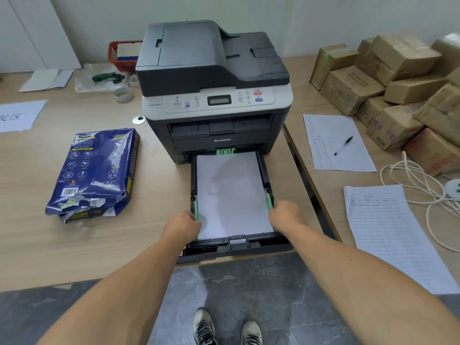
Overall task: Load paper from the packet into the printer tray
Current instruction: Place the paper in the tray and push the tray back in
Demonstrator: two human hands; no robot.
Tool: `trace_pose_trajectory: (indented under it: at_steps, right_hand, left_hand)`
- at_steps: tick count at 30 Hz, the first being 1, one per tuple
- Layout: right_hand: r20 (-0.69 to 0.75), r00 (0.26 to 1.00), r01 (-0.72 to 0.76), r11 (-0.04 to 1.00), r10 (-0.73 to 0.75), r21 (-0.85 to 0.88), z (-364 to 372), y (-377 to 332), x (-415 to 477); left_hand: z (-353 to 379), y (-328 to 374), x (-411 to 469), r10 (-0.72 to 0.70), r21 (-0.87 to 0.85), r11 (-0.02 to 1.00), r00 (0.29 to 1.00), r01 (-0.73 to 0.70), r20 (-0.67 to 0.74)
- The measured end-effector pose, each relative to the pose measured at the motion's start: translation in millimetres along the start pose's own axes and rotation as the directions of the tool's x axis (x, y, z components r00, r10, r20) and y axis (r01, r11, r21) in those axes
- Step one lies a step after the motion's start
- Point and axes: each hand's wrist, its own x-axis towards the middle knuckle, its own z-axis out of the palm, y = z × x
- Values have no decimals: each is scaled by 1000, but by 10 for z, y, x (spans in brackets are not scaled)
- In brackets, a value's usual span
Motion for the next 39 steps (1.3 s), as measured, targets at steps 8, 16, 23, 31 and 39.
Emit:
trace_pose_trajectory:
  at_steps: [8, 16, 23, 31, 39]
  right_hand:
    - [-97, 994, 39, 996, -46, -76, -232, 186, -279]
    - [-15, 992, -120, 977, 125, 176, -270, 444, -484]
    - [-33, 979, -151, 830, 200, 537, -145, 551, -626]
    - [35, 938, -216, 503, 345, 837, -24, 609, -676]
    - [74, 963, -178, 406, 260, 896, -163, 459, -568]
  left_hand:
    - [-6, -186, -308, -38, -18, 999, 993, 37, -107]
    - [76, -180, -742, -162, -6, 986, 944, 168, -288]
    - [205, -377, -793, -305, -496, 861, 894, 112, -327]
    - [219, -352, -909, -383, -762, 629, 914, 153, -133]
    - [119, -432, -559, -336, -830, 550, 934, 93, -118]
